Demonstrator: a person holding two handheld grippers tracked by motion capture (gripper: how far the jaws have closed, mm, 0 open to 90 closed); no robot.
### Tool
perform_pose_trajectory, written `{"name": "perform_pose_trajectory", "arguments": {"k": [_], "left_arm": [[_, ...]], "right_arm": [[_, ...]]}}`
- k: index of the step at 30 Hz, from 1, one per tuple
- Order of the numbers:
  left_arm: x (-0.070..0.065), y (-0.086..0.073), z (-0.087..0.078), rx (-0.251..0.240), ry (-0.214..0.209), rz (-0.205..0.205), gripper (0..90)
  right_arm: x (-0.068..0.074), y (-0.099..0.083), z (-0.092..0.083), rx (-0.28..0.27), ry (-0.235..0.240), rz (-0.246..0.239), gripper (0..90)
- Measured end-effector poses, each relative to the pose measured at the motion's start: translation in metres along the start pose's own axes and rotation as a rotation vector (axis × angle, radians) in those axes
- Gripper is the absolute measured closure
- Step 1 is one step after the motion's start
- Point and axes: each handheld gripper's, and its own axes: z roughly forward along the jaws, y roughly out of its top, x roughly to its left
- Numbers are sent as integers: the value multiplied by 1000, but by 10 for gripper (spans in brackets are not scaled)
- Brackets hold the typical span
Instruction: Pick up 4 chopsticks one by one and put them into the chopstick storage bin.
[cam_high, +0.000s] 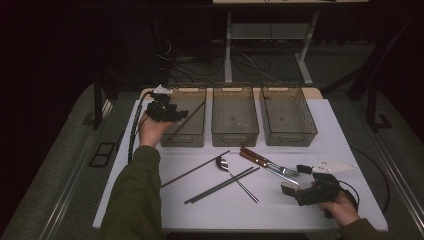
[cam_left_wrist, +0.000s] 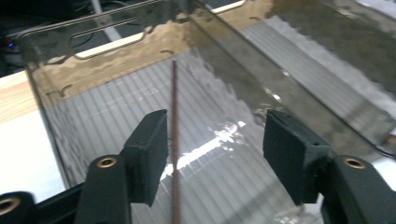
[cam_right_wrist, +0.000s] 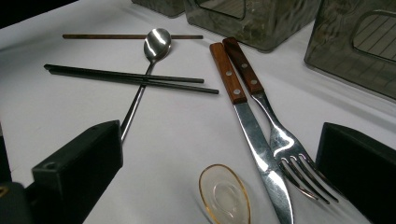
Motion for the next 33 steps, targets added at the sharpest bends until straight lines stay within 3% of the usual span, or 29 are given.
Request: {"name": "perform_pose_trajectory", "arguments": {"k": [5, 10, 16, 21, 33], "left_arm": [[-12, -3, -13, -18, -42, 31, 347], [-23, -11, -21, -1, -75, 69, 303], [-34, -24, -29, -30, -121, 59, 288], [-44, -33, -34, -38, -134, 87, 278], [-65, -59, -32, -29, -154, 111, 249]], "right_arm": [[0, 0, 1, 0, -2, -5, 6], [0, 0, 1, -1, -3, -11, 6], [1, 0, 4, 1, 7, -31, 6], [2, 1, 9, 12, 14, -48, 6], [-2, 5, 17, 5, 25, -32, 6]]}}
